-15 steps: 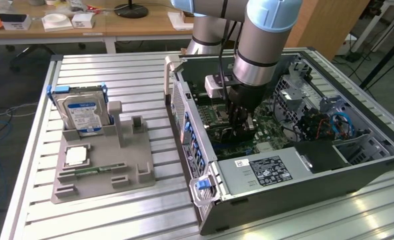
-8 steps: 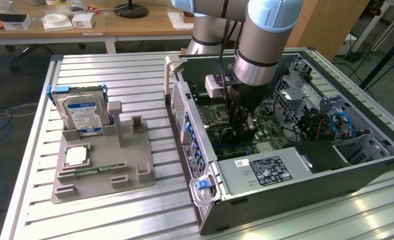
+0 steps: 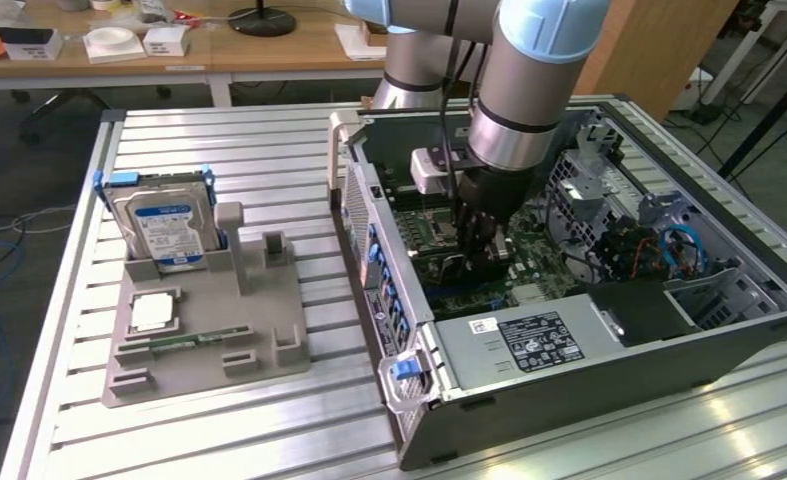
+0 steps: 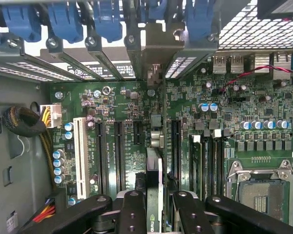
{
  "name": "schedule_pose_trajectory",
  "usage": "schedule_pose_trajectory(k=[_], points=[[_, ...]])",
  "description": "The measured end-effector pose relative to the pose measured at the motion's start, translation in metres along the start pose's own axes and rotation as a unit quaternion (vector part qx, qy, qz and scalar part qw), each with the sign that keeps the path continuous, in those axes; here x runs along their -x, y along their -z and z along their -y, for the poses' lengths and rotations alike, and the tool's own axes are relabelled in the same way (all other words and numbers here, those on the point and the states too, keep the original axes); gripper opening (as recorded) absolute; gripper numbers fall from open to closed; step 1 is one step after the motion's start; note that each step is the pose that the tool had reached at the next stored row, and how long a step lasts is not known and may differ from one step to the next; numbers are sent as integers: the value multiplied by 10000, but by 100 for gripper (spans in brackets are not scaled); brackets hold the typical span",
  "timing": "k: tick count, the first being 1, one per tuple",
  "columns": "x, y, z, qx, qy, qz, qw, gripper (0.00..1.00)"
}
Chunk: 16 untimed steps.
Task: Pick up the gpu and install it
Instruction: 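Insert the gpu into the slot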
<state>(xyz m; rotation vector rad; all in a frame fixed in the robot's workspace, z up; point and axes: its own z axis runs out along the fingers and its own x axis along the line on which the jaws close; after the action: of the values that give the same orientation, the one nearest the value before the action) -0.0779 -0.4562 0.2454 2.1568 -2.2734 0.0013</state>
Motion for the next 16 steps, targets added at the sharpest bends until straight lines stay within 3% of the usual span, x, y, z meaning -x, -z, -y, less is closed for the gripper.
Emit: schedule_pose_trajectory(k=[5, 16], points=[[0, 24, 8, 20, -1, -9, 10000, 26], [0, 22, 13, 24, 0, -1, 10000, 26]])
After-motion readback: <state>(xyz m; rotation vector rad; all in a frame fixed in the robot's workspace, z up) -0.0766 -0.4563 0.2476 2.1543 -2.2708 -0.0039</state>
